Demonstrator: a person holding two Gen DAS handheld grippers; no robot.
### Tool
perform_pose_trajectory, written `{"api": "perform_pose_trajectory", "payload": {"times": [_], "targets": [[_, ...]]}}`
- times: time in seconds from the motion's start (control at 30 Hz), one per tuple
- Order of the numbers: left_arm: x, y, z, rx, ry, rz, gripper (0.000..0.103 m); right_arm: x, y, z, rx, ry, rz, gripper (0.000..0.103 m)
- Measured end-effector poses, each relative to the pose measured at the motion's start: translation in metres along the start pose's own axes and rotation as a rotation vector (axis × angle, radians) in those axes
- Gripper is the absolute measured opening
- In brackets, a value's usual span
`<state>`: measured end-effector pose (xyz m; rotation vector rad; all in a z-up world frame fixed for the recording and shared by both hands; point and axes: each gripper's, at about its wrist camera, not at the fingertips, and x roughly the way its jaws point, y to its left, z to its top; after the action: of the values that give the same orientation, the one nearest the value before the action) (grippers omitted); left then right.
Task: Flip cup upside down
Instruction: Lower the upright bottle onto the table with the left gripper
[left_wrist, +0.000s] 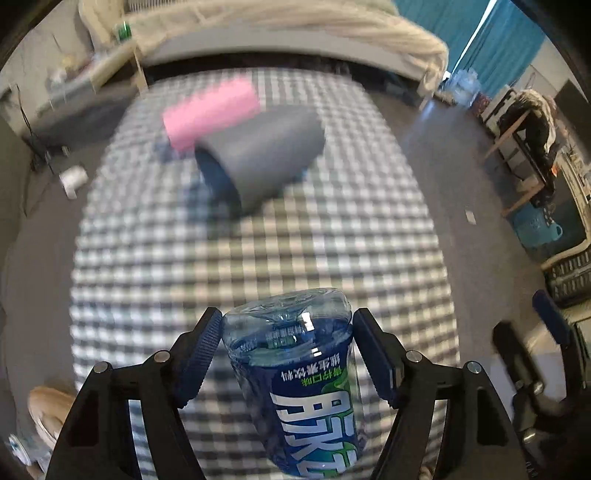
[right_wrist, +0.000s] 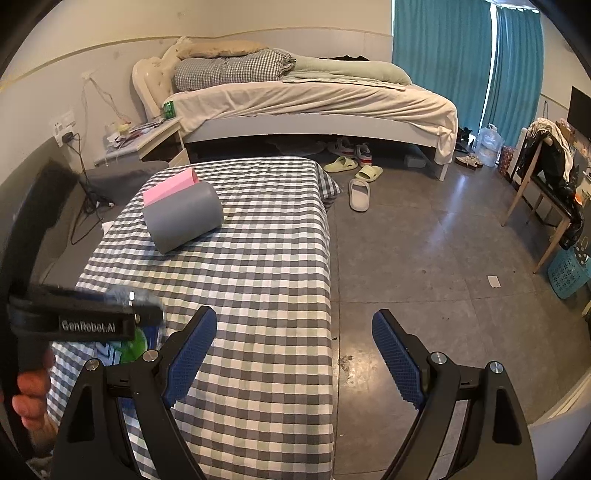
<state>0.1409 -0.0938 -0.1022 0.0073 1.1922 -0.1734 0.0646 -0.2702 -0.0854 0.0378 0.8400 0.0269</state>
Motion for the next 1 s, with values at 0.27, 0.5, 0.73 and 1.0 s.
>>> {"api": "perform_pose_trajectory", "payload": {"times": [0.27, 0.5, 0.73, 1.0], "targets": [[-0.036, -0.017, -0.023, 0.086, -0.283, 0.027, 0.074, 0.001, -0.001, 0.0, 0.004, 0.0, -0.012, 0.086], [-0.037, -0.019, -0.043, 0.078, -0.371, 0.029, 0.075, -0.002, -0.006, -0.001, 0.016, -0.004, -0.021, 0.086], [-0.023, -0.012, -0.049, 0.021, -0.33, -0.108, 0.082, -0.007, -0.004, -0.004, 0.0, -0.016, -0.027, 0.086], [0.011, -0.022, -0.061, 0.073, -0.284, -0.038, 0.082, -0.005, -0.007, -0.004, 0.016, -0.003, -0.02, 0.086]]}}
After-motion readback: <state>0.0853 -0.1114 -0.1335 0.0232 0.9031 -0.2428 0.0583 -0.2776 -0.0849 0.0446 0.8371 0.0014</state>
